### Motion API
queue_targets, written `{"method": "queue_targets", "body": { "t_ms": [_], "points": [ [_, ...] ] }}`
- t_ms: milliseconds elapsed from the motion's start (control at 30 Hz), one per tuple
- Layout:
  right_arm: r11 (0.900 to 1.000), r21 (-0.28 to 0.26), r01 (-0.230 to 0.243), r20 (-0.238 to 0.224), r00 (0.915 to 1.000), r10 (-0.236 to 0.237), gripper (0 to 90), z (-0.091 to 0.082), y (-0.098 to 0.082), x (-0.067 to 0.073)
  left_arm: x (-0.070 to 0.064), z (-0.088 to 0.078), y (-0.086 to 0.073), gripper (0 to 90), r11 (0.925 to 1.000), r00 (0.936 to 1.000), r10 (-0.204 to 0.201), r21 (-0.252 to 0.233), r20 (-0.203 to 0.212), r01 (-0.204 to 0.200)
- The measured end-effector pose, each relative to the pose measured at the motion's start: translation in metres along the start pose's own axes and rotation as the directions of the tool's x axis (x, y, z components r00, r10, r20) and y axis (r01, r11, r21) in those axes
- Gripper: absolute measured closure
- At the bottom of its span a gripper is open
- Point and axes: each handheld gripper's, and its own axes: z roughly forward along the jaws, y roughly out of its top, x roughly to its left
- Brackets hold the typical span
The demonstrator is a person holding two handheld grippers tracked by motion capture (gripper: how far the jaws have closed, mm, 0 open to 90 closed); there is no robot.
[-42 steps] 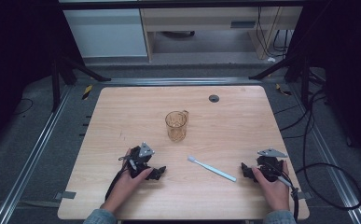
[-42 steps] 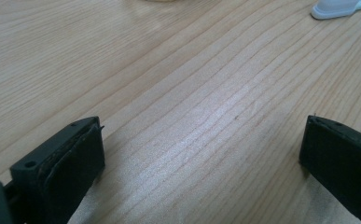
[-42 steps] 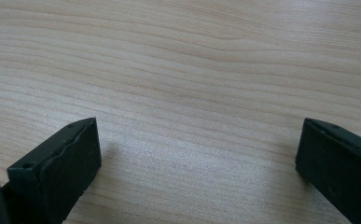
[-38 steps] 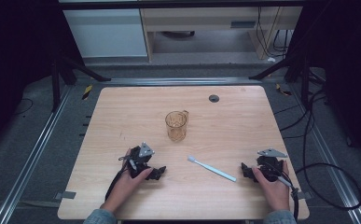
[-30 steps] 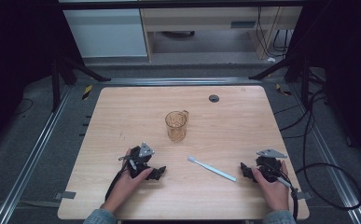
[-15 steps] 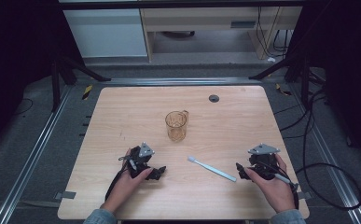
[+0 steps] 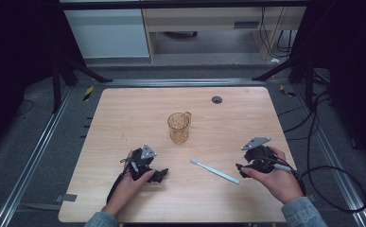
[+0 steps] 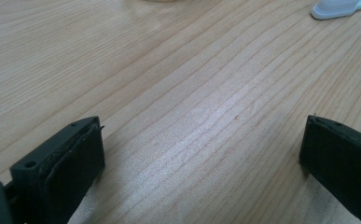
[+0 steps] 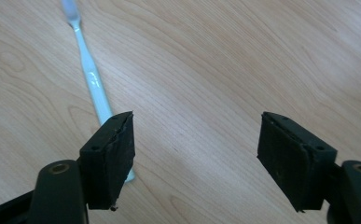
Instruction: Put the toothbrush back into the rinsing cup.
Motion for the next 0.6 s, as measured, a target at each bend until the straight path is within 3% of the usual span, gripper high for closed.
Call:
{"method": "queue_targets", "body": {
  "t_ms": [200, 300, 600],
  "points": [
    [0.998, 0.022, 0.058, -0.048, 0.9972, -0.057, 34.2, 0.001, 0.021, 0.002, 0.000, 0.000, 0.000, 0.0, 1.0000, 1.0000, 0.000, 0.000, 0.000, 0.000],
    [0.994, 0.038, 0.098, -0.084, 0.9920, -0.095, 37.3, 0.005, 0.035, 0.006, 0.000, 0.000, 0.000, 0.0, 1.0000, 1.0000, 0.000, 0.000, 0.000, 0.000],
    [0.984, 0.072, 0.163, -0.120, 0.9807, -0.154, 41.5, 0.013, 0.057, 0.013, 0.000, 0.000, 0.000, 0.0, 1.0000, 1.0000, -0.002, -0.003, -0.001, 0.002]
  ]
}}
